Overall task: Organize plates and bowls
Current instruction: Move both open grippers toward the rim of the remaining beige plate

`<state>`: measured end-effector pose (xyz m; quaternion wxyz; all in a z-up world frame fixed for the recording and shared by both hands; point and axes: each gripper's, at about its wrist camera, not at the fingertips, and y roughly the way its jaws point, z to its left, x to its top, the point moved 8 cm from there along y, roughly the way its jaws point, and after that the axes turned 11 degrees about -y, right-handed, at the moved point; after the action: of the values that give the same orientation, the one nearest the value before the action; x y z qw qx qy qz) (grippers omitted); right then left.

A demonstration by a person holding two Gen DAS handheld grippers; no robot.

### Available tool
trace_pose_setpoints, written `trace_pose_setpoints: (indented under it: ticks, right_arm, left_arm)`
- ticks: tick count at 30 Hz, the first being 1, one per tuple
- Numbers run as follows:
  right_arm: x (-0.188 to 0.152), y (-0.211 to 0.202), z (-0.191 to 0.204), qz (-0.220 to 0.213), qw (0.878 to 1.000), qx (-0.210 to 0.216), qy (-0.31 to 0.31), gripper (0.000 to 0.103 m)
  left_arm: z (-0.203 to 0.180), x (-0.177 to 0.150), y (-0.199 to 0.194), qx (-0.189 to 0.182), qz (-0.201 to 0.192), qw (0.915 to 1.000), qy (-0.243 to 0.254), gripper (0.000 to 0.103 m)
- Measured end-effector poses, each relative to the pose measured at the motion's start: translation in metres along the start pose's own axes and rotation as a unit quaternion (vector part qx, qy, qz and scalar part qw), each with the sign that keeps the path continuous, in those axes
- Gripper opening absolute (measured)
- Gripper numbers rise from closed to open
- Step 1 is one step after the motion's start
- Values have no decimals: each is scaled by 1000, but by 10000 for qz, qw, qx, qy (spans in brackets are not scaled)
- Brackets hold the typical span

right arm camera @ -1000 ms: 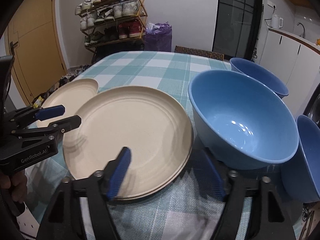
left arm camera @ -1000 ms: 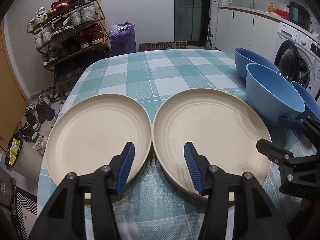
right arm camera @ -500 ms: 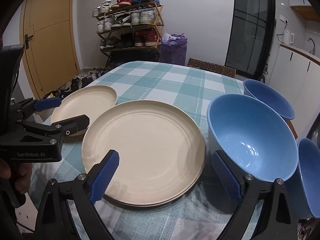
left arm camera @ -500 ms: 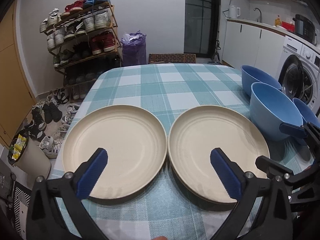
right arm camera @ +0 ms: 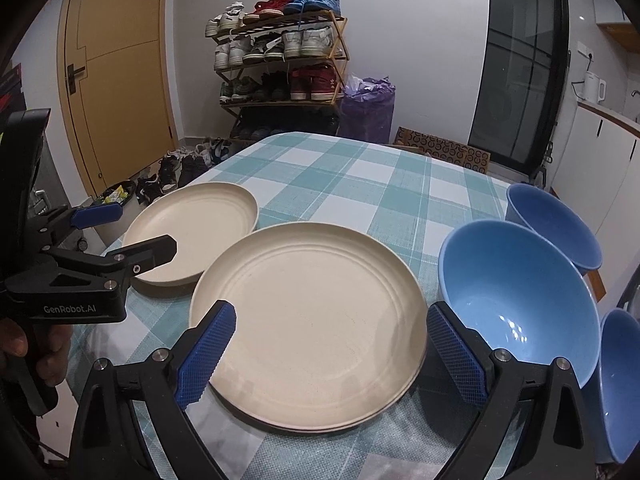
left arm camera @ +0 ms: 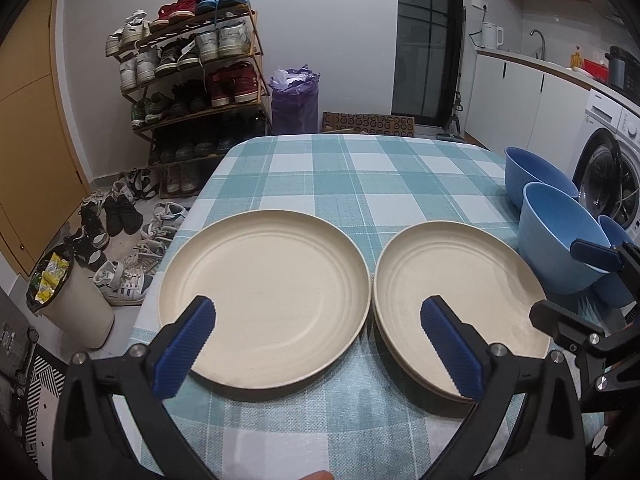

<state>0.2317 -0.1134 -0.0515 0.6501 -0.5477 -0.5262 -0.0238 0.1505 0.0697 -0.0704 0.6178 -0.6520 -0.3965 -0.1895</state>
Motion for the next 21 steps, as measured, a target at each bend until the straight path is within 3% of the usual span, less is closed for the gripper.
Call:
trace_pose_setpoints:
  ticks: [21]
  right_arm:
    - [38,9,20,-140,9993,345,-41,98]
  left_arm:
    - [40,7,-4,297,-158,9987,-395,103]
